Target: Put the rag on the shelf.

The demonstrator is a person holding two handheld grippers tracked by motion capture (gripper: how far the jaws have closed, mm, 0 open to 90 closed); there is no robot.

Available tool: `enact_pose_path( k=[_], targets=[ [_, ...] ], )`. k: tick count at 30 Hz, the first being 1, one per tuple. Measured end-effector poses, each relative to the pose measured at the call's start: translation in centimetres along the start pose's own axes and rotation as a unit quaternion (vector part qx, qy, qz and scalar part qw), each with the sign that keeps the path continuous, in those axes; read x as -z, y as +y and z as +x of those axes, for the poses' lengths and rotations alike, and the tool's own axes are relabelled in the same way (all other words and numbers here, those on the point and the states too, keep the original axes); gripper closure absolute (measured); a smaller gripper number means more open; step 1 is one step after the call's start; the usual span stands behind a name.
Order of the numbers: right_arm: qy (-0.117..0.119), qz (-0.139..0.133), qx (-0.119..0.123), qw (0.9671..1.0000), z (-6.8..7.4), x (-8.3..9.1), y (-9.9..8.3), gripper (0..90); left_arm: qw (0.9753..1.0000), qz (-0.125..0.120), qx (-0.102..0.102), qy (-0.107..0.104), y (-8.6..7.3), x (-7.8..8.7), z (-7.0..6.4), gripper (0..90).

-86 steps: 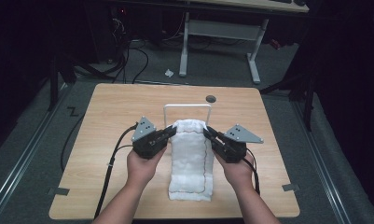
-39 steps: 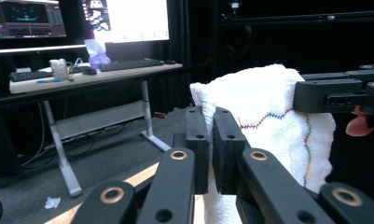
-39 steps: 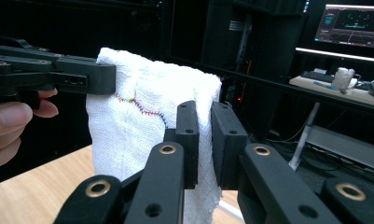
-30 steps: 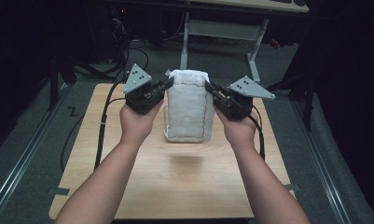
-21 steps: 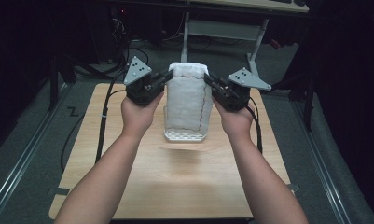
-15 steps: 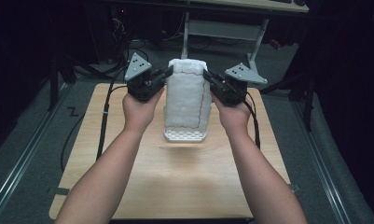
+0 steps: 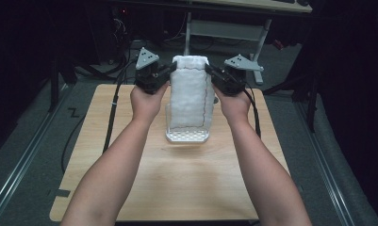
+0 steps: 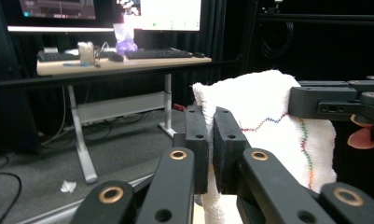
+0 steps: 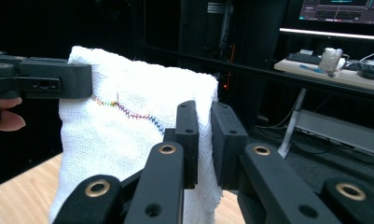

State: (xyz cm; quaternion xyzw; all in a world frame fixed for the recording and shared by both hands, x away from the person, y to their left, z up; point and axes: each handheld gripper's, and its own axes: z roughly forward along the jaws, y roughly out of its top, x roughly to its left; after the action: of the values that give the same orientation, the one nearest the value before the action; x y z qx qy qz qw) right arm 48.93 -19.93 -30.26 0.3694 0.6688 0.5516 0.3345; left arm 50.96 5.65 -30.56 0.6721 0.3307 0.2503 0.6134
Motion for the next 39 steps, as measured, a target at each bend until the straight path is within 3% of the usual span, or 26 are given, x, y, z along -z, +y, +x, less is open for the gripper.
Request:
enact_pose_path(
  k=[4, 9, 17, 25, 27, 28, 30, 33, 39],
  targets=[
    [-0.004, 0.014, -0.001, 0.9999, -0.2, -1.1, -0.6, 82.4, 0.9998, 0.015, -0.007, 0.014, -0.7, -0.9, 0.5, 86.0],
    [-0.007, 0.029, 0.004, 0.9995, -0.2, -2.2, -1.5, 82.3, 0.9994, 0.028, 0.008, 0.020, -1.8, -1.6, 1.4, 86.0],
    [-0.009, 0.064, 0.012, 0.9979, -0.6, -3.8, -2.8, 82.1, 0.9976, 0.063, -0.003, 0.028, -3.1, -2.9, 2.1, 85.8],
    [-0.010, 0.119, 0.000, 0.9928, -1.2, -5.7, -4.8, 81.4, 0.9908, 0.131, 0.012, 0.031, -5.2, -4.7, 2.9, 85.1],
    [-0.008, 0.130, -0.006, 0.9915, -1.4, -6.1, -5.2, 79.9, 0.9901, 0.135, 0.027, 0.027, -5.6, -4.8, 3.2, 82.3],
    [-0.008, 0.141, -0.015, 0.9898, -1.6, -6.3, -5.4, 76.1, 0.9898, 0.135, 0.034, 0.026, -5.7, -4.8, 3.4, 76.3],
    [-0.013, 0.140, -0.021, 0.9899, -1.9, -6.4, -5.7, 68.1, 0.9897, 0.134, 0.043, 0.029, -5.9, -4.7, 3.7, 69.1],
    [-0.013, 0.133, -0.038, 0.9903, -2.5, -6.1, -5.7, 67.8, 0.9901, 0.129, 0.043, 0.032, -5.9, -4.4, 4.0, 65.2],
    [-0.023, 0.130, -0.044, 0.9903, -3.0, -5.8, -5.9, 67.5, 0.9900, 0.129, 0.044, 0.037, -6.0, -4.0, 4.2, 63.7]
  ],
)
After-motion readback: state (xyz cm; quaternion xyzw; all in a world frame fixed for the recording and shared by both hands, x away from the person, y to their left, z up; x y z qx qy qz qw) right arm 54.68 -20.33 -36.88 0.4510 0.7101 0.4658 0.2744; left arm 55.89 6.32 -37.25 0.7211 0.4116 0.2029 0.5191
